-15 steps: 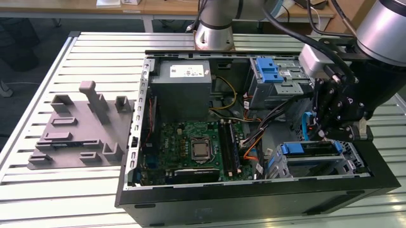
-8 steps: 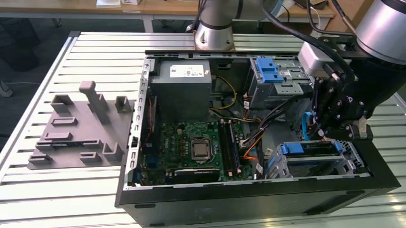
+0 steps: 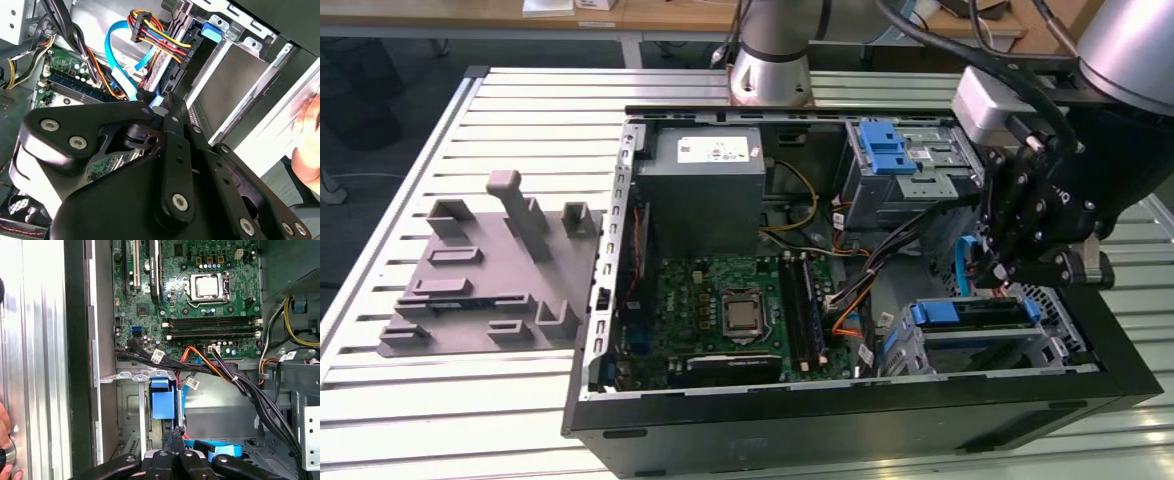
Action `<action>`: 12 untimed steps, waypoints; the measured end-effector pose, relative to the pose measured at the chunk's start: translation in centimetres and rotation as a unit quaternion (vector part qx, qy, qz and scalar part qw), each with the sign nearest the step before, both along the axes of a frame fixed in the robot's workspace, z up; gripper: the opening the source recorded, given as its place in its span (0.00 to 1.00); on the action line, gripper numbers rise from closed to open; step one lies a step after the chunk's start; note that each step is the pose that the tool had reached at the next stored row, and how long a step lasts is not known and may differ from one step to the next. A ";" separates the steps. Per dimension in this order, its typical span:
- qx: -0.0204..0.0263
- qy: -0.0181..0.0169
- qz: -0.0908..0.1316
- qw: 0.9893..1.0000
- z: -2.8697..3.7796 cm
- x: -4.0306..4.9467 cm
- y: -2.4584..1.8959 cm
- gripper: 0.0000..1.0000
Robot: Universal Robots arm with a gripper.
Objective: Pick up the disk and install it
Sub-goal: 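Insert the second disk wire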
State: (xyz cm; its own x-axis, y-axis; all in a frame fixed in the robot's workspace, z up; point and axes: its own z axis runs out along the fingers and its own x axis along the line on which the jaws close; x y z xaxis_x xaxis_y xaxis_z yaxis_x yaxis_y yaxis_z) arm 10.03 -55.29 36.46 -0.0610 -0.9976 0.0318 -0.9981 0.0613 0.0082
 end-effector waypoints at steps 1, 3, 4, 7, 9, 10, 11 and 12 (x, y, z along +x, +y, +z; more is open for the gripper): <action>0.000 0.000 0.000 1.000 0.15 -0.02 0.00 0.11; 0.000 0.000 0.000 1.000 0.44 -0.07 0.00 0.11; 0.000 0.000 0.000 1.000 0.58 -0.11 0.00 0.11; 0.000 0.000 0.000 1.000 0.98 -0.21 0.00 0.11; 0.000 0.000 0.000 1.000 1.21 -0.31 0.00 0.11; 0.000 0.000 0.000 1.000 1.34 -0.37 0.00 0.11; 0.000 0.000 0.000 1.000 1.46 -0.42 0.00 0.11; 0.000 0.000 0.000 1.000 1.57 -0.48 0.00 0.11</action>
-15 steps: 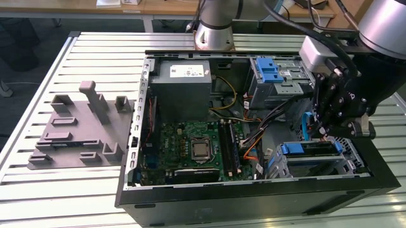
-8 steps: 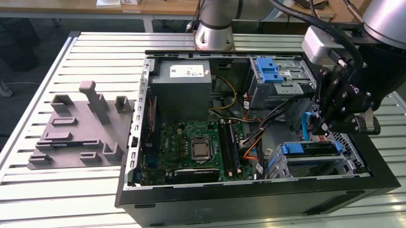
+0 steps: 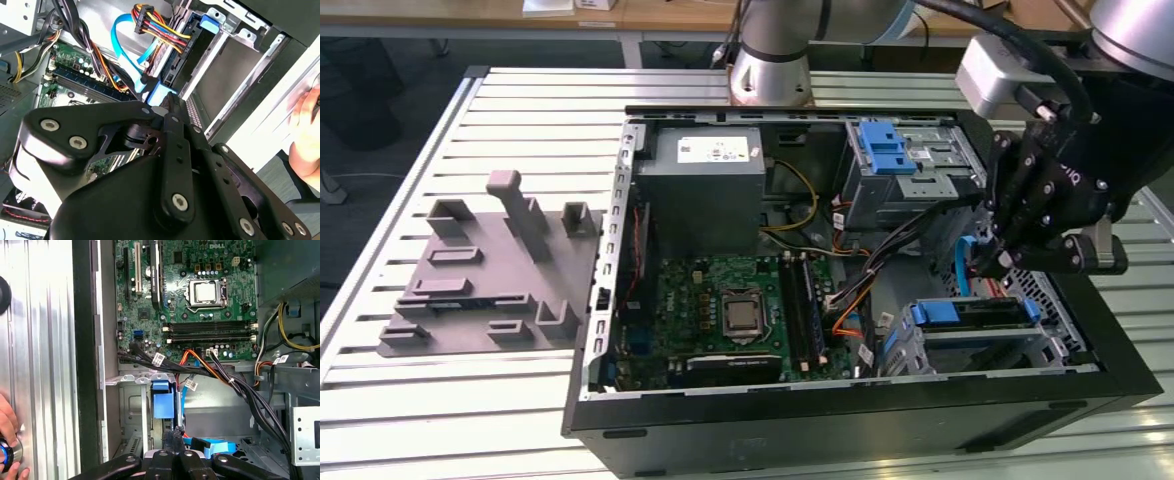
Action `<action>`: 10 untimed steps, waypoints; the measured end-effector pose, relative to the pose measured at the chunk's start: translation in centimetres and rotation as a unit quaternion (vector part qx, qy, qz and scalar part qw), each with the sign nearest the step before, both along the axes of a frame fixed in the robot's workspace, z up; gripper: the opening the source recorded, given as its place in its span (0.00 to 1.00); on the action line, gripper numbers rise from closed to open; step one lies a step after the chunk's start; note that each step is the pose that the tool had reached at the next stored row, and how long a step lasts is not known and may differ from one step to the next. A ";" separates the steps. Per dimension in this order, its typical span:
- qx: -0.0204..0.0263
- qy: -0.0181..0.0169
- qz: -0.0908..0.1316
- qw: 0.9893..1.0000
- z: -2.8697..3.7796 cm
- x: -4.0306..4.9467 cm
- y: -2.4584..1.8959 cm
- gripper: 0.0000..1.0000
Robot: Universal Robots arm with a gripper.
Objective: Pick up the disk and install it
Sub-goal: 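Insert the second disk wire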
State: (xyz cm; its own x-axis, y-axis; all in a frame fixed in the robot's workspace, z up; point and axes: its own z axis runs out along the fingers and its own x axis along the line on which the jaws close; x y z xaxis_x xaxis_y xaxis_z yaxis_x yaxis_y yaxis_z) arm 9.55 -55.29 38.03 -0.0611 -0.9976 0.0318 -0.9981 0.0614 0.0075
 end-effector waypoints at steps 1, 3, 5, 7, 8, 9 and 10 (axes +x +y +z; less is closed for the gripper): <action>0.000 0.000 0.000 1.000 0.09 -0.06 0.00 0.11; 0.000 0.000 0.000 1.000 0.12 -0.12 0.00 0.11; 0.000 0.000 0.000 1.000 0.15 -0.14 0.01 0.11; 0.000 0.000 0.000 1.000 0.15 -0.15 0.00 0.11; 0.000 0.000 0.000 1.000 0.15 -0.16 0.00 0.11; 0.000 0.000 0.000 1.000 0.15 -0.16 0.00 0.11; 0.000 0.000 0.000 1.000 0.16 -0.17 0.00 0.11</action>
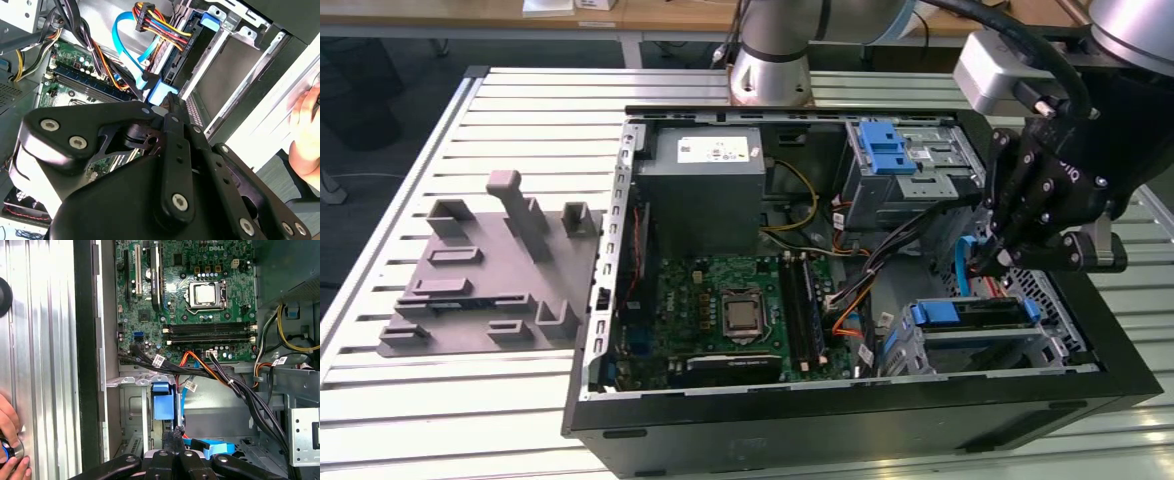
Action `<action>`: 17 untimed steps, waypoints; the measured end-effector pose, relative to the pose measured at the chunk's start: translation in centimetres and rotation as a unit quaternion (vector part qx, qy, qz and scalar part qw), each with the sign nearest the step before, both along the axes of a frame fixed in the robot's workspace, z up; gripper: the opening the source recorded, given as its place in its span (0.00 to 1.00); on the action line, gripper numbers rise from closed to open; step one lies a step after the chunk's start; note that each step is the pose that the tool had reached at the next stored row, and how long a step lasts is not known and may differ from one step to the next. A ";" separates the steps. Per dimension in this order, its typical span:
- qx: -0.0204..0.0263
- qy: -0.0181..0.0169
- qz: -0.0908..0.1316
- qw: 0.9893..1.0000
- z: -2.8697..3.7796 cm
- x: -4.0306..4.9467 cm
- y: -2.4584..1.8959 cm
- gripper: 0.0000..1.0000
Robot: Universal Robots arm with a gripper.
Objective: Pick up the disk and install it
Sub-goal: 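Insert the second disk wire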
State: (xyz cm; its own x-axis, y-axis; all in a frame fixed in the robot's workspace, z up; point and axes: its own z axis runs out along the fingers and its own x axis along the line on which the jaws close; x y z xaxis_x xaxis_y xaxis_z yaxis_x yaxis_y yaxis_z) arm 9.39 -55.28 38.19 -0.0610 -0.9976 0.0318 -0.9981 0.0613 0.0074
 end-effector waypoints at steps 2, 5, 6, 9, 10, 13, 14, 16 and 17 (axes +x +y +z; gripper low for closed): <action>0.000 0.000 0.000 1.000 0.00 -0.01 0.00 0.11; 0.000 0.000 0.000 1.000 0.01 -0.02 0.00 0.11; 0.000 0.000 0.000 1.000 0.02 -0.03 0.00 0.11; 0.000 0.000 0.000 1.000 0.01 -0.04 0.06 0.11; 0.000 0.000 0.000 1.000 0.02 -0.04 0.07 0.11; 0.000 0.000 0.000 1.000 0.07 -0.04 0.12 0.16; 0.000 0.000 0.000 1.000 0.10 -0.04 0.15 0.16; 0.000 0.000 0.000 1.000 0.16 -0.04 0.20 0.24; 0.000 0.000 0.000 1.000 0.20 -0.04 0.23 0.24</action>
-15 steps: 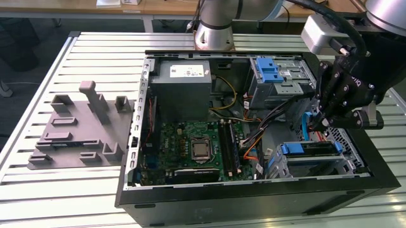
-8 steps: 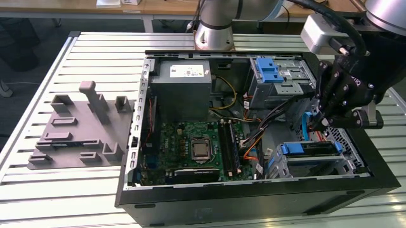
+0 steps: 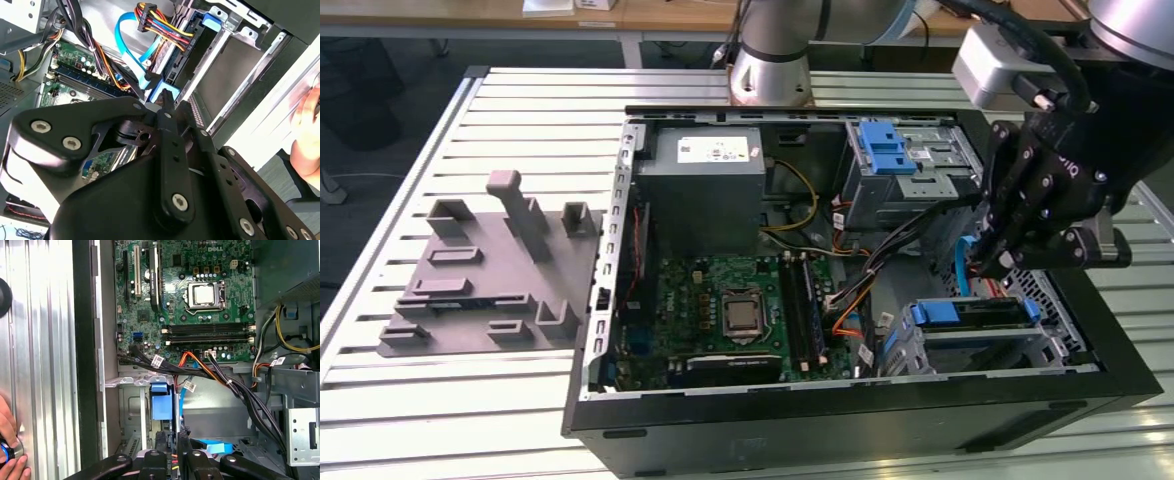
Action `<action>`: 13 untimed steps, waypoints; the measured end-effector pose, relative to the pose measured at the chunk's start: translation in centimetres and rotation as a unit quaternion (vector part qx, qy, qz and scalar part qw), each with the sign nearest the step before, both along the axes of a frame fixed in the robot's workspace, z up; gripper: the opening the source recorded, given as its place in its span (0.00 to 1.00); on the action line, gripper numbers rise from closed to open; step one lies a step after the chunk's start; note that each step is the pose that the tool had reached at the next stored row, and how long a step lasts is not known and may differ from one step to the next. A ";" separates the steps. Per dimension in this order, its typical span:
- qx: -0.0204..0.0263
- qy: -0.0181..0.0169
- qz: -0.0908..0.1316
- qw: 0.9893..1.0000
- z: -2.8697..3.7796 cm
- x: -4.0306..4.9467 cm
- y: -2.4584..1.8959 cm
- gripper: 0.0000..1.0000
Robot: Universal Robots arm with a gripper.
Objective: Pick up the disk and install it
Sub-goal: 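Insert the second disk wire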
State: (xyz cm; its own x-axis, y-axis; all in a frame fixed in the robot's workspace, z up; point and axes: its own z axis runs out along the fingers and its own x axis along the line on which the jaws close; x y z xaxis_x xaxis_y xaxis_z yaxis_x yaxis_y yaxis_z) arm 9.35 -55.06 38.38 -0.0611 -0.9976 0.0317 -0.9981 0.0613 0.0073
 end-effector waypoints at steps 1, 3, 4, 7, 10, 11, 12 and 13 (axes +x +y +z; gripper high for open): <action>0.000 0.000 0.000 1.000 0.06 0.00 0.02 0.24; 0.000 0.000 0.000 1.000 0.22 0.00 0.03 0.24; 0.000 0.000 0.000 1.000 0.32 0.00 0.04 0.24; 0.000 0.000 0.000 1.000 0.57 0.00 0.11 0.24; 0.000 0.000 0.000 1.000 0.64 -0.01 0.33 0.24; 0.000 0.000 0.000 1.000 0.64 -0.01 0.51 0.24; 0.000 0.000 0.000 1.000 0.64 -0.01 0.71 0.24; 0.000 0.000 0.000 1.000 0.64 -0.01 0.93 0.24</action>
